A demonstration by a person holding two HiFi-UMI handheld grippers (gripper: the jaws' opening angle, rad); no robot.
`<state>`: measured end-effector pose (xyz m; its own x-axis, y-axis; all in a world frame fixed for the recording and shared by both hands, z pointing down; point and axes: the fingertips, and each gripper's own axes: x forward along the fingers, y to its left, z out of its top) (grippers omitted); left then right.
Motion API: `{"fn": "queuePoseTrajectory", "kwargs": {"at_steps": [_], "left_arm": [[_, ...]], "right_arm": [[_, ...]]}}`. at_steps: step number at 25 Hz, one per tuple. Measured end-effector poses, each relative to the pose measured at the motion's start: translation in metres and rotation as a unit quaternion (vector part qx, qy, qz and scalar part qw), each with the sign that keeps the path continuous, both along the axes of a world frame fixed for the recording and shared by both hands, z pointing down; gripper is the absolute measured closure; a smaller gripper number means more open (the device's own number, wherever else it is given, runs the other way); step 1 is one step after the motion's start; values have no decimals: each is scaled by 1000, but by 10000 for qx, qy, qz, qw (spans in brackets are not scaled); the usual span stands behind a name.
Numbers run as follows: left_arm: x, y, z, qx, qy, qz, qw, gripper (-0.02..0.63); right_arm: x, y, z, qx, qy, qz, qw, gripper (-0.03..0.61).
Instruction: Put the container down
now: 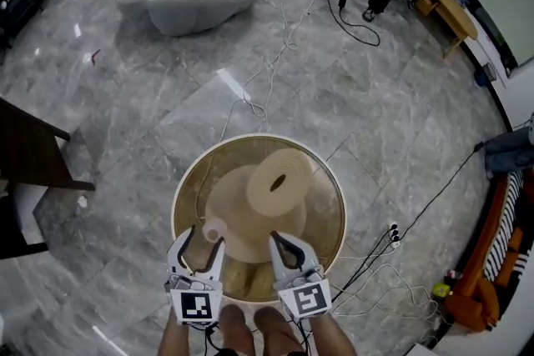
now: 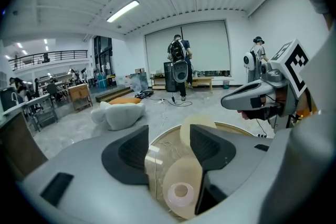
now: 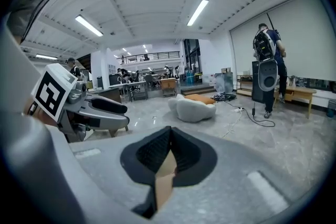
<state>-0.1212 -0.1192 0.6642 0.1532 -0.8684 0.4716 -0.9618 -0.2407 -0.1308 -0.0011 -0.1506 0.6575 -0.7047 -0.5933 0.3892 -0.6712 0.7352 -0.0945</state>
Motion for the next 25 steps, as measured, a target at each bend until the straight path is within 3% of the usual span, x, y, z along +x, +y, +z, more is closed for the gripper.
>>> {"fn": "queuePoseTrajectory", "kwargs": {"at_steps": [4, 9, 12, 15, 19, 25], "left_arm": [[-4, -6, -54, 166, -186, 97, 9996, 374], [0, -7, -130, 365, 64, -121, 9992, 400], [3, -4, -172, 496, -128, 45, 9987, 420], [10, 3, -215, 557, 126, -82, 9983, 462], [14, 18, -261, 763, -98, 157, 9969, 489], [31, 47, -321, 821, 25, 340, 9960, 545]], "right_arm": [[5, -9, -52, 152, -49, 109, 9998, 577], [17, -17, -127, 429, -125, 227, 9987, 577], [25, -15, -169, 585, -209, 309, 9976, 577], [33, -7, -207, 742, -270, 401, 9961, 577], [44, 10, -252, 844, -294, 471, 9949, 577], [70, 43, -305, 931, -223, 711, 9929, 577]]}}
